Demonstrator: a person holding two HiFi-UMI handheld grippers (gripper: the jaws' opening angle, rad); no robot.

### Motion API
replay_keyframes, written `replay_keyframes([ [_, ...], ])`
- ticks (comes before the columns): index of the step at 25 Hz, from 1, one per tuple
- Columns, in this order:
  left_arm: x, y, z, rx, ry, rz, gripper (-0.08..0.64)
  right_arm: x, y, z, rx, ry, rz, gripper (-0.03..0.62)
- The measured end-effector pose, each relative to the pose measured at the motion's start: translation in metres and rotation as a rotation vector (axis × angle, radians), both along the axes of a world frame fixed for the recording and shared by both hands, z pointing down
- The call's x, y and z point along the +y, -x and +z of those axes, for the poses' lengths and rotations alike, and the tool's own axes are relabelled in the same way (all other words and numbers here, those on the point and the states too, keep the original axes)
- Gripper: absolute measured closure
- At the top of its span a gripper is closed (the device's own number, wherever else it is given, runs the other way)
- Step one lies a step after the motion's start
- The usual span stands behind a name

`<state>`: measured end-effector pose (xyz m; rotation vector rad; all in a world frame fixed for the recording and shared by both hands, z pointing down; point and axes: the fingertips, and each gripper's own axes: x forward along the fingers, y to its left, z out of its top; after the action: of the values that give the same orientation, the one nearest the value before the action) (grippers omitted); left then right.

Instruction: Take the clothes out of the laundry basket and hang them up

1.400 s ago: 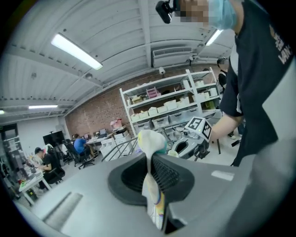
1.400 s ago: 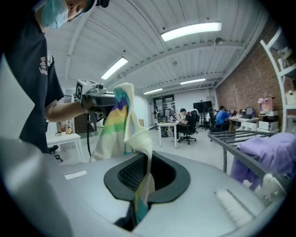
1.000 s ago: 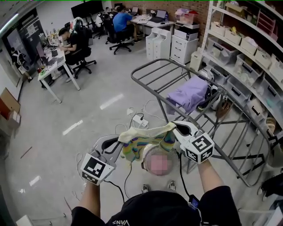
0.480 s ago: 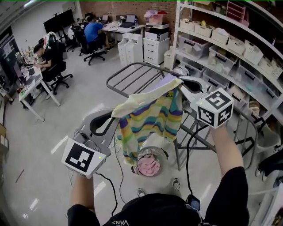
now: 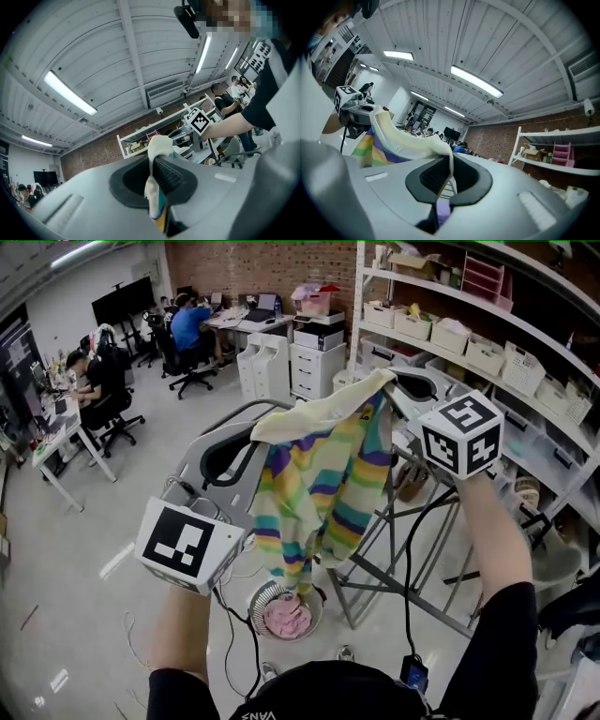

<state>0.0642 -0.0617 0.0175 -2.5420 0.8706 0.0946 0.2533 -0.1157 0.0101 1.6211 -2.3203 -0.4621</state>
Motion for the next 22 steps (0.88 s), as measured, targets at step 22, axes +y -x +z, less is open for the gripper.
replay_keyframes([
  [22,-0.050,-0.178,-0.040,0.023,-0.063,-0.175,0.541,-0.085,-0.178,-0.031,-0.049,-0.027,0.114,0.575],
])
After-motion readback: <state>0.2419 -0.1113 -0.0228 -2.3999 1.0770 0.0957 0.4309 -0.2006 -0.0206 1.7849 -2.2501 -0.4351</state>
